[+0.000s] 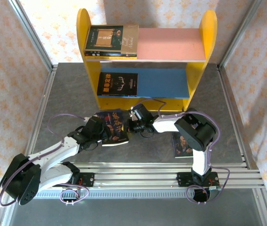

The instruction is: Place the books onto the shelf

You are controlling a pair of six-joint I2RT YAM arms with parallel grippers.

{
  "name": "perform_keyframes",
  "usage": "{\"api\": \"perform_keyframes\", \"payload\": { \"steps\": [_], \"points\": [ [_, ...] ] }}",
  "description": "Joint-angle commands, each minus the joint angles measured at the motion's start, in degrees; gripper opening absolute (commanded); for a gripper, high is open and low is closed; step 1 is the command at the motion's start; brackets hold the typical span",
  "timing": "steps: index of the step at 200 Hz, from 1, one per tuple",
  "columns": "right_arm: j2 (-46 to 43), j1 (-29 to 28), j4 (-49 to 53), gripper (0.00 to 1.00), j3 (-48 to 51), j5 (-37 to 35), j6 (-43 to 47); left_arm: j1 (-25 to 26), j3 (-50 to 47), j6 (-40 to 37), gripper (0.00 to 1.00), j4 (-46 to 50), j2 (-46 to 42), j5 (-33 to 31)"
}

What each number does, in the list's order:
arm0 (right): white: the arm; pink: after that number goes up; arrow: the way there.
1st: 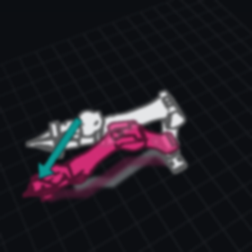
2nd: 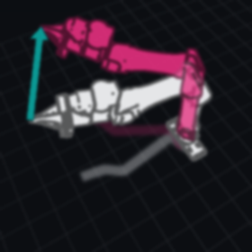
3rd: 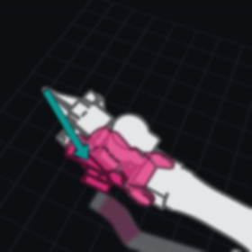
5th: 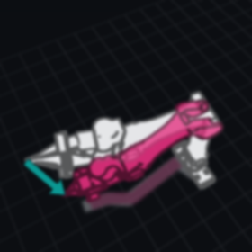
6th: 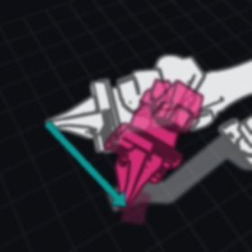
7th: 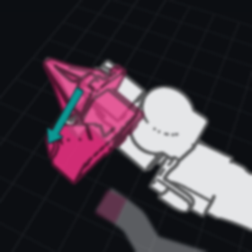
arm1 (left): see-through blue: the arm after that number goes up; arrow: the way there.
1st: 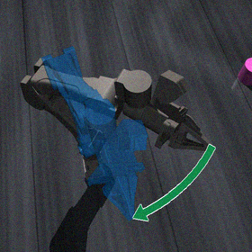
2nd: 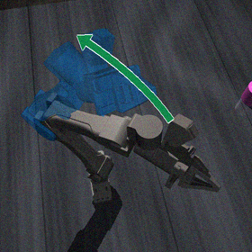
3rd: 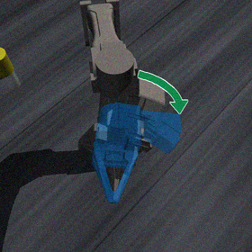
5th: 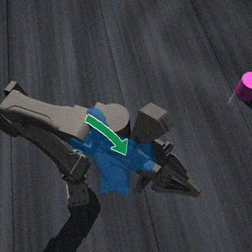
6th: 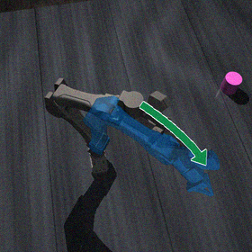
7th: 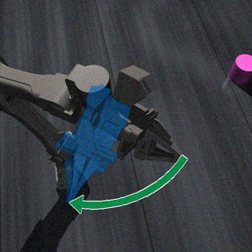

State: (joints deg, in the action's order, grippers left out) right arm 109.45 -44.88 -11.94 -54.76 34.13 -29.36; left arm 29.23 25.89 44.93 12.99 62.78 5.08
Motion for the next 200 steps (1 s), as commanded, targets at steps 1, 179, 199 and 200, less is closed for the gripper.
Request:
{"api": "perform_keyframes", "payload": {
  "steps": [1,179,199,200],
  "points": [
    [2.90,-1.70,6.87,0.09,0.78,-1.06,1.06,0.68,1.15,0.06,0.52,-6.95,0.15,4.28],
    [-0.09,-1.70,5.61,0.01,3.76,3.36,5.62,-0.27,3.55,-0.18,0.55,-10.41,1.53,6.74],
    [-0.77,-1.63,5.59,0.00,4.47,3.64,6.31,-0.32,3.98,-0.10,0.43,-11.78,1.97,7.96],
    [-0.79,-1.62,5.56,0.00,4.57,3.70,6.41,-0.32,4.03,-0.10,0.42,-11.82,1.98,8.03]
  ]
}}
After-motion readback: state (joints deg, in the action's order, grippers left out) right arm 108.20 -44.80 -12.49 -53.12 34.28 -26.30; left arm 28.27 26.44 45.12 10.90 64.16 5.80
